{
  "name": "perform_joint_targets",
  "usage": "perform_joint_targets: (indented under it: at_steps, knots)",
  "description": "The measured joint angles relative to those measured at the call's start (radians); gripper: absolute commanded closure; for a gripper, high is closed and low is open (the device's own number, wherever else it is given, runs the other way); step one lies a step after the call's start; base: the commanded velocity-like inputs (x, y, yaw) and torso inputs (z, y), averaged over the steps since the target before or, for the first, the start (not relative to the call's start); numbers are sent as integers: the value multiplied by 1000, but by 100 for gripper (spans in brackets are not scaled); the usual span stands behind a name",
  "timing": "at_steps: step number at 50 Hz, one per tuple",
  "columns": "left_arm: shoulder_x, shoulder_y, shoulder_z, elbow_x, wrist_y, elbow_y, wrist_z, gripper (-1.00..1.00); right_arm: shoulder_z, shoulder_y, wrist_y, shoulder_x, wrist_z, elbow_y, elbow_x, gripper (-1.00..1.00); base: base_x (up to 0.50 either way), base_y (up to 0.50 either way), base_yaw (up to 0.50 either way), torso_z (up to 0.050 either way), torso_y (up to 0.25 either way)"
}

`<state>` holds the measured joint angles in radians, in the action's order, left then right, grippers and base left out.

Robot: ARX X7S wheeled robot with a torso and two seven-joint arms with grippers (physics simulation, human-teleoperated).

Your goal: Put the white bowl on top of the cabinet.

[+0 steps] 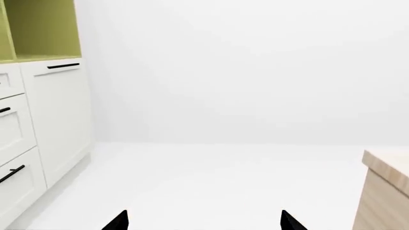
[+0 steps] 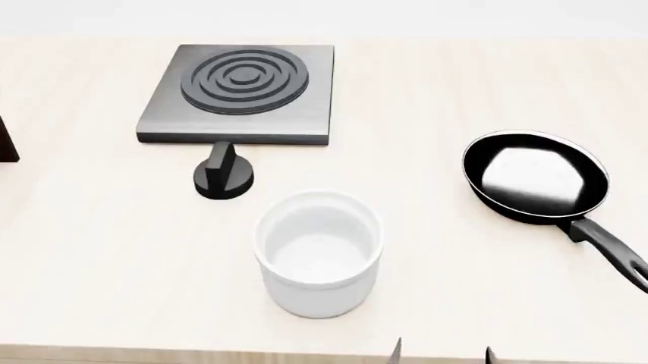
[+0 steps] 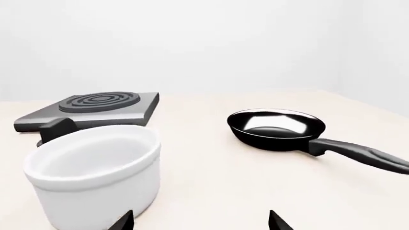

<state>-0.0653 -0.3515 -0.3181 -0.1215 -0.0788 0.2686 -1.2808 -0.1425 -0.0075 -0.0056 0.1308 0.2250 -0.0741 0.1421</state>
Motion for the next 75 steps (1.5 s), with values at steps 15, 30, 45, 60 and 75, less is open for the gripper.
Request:
perform_joint_targets:
  at_steps: [15,30,45,60,75]
  knots:
    - [-18,-4,17,-17,3,-5,-14,-100,-26,-50,138,32,66,-331,-49,-100,5,41,0,0,0]
    - [-31,-7,27,-31,1,-7,-22,-100,-57,-85,199,57,103,-574,-93,-100,179,484,0,0,0]
    - [-40,-9,37,-39,-2,-10,-30,-100,-80,-89,218,71,120,-638,-113,-100,209,500,0,0,0]
    - [-48,-10,44,-45,-6,-12,-35,-100,-88,-90,224,81,129,-659,-108,-100,208,500,0,0,0]
    - [-55,-11,50,-51,-10,-15,-38,-100,-81,-92,219,87,132,-667,-70,-100,132,204,0,0,0]
